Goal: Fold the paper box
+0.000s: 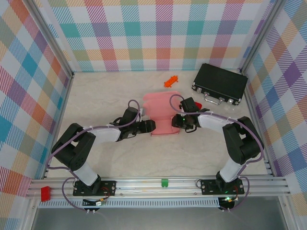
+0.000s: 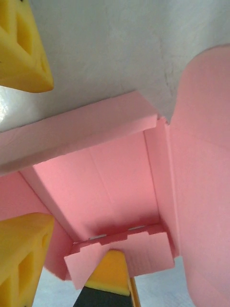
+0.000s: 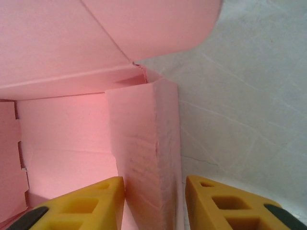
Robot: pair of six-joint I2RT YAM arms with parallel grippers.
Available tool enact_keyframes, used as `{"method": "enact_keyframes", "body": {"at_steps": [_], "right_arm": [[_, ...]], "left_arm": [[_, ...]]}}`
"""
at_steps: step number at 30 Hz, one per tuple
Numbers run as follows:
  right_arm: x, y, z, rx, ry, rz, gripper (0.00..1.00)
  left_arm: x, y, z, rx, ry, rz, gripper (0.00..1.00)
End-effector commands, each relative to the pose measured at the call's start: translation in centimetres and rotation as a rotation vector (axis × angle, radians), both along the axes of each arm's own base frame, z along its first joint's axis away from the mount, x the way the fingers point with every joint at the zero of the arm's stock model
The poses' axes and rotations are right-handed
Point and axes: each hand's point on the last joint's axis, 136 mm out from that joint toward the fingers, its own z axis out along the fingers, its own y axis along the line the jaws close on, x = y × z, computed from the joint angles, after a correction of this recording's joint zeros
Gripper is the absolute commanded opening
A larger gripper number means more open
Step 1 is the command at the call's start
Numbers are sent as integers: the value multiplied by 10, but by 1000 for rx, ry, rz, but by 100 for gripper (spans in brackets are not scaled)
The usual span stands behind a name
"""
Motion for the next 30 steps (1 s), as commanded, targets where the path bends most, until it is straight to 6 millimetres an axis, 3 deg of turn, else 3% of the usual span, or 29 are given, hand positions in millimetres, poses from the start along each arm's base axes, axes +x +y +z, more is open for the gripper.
{"method": "enact_keyframes", "body": {"at_steps": [1, 17, 30], "right_arm": [[12, 4, 15, 6, -53, -13, 38], [22, 1, 6, -36, -44, -43, 35], [14, -6, -10, -131, -14, 2, 27]], "left_arm": [[7, 1, 12, 28, -45, 5, 67], [7, -12, 11, -4, -32, -55, 64], [5, -15, 4, -18, -17, -64, 62]]}}
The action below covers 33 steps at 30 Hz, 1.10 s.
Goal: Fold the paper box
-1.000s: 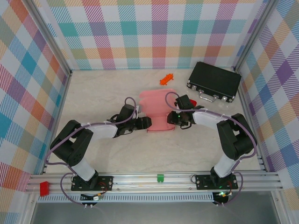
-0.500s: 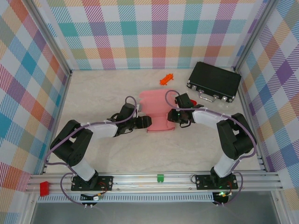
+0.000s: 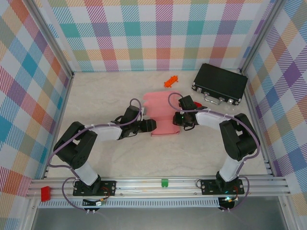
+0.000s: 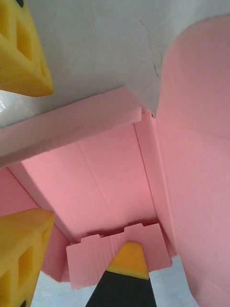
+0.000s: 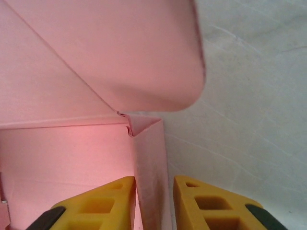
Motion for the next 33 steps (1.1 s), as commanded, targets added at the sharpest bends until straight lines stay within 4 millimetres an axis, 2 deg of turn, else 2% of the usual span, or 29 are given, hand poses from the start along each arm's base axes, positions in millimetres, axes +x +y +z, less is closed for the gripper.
{"method": "enact_keyframes", "body": {"at_steps": [1, 14, 19, 23, 33], "right_arm": [[-2, -3, -4, -72, 4, 32, 27], [-3, -6, -10, -192, 0, 64, 24], [-4, -7, -14, -223, 5, 58, 19], [-4, -5, -15, -231, 12, 63, 21], [-3, 3, 8, -156, -23, 42, 25]], "left_arm": [[2, -8, 4, -23, -19, -29, 62], [0, -11, -3, -43, 5, -28, 60], [0, -12, -4, -44, 6, -32, 60], [1, -12, -4, -45, 8, -32, 59], [0, -11, -5, -40, 12, -33, 59]]}}
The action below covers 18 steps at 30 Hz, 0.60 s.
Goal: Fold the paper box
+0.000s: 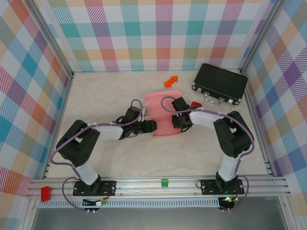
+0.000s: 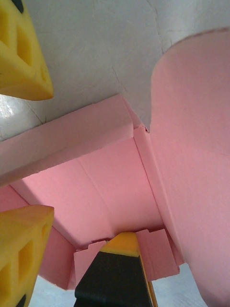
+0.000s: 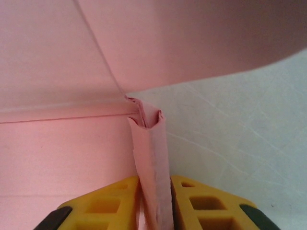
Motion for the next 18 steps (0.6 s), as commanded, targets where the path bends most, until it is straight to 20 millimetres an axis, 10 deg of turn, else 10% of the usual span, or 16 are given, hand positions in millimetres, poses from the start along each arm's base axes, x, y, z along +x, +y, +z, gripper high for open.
{"method": "enact_keyframes", "body": {"at_steps": [1, 18], "right_arm": [[2, 8, 23, 55, -28, -11, 25], [-6, 17, 26, 129, -6, -6, 41]], "left_arm": [[2, -6, 3, -21, -11, -12, 59], [-1, -4, 0, -13, -2, -14, 58]]}}
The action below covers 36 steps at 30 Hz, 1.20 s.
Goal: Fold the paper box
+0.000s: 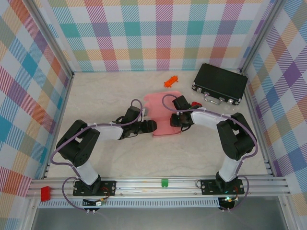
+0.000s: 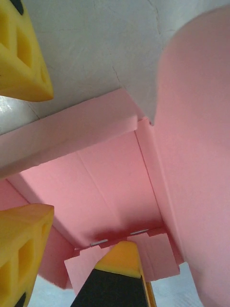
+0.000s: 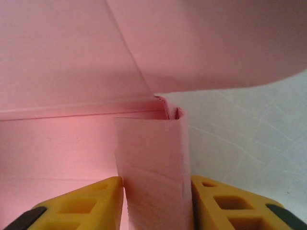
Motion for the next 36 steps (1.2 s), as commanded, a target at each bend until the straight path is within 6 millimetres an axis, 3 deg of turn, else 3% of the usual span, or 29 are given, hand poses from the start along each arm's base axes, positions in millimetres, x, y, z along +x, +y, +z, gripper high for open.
{"method": "enact_keyframes", "body": {"at_steps": [1, 13, 25, 36], "right_arm": [[-4, 6, 12, 53, -8, 0, 41], [-5, 6, 21, 158, -12, -40, 52], [-5, -12, 14, 110, -14, -101, 37], [1, -13, 18, 99, -33, -106, 33]], "left_arm": [[-1, -4, 0, -13, -3, -14, 58], [-2, -4, 0, -12, -1, -18, 58], [-3, -3, 0, -11, 2, -17, 57], [-4, -3, -1, -12, 6, -19, 57]]}}
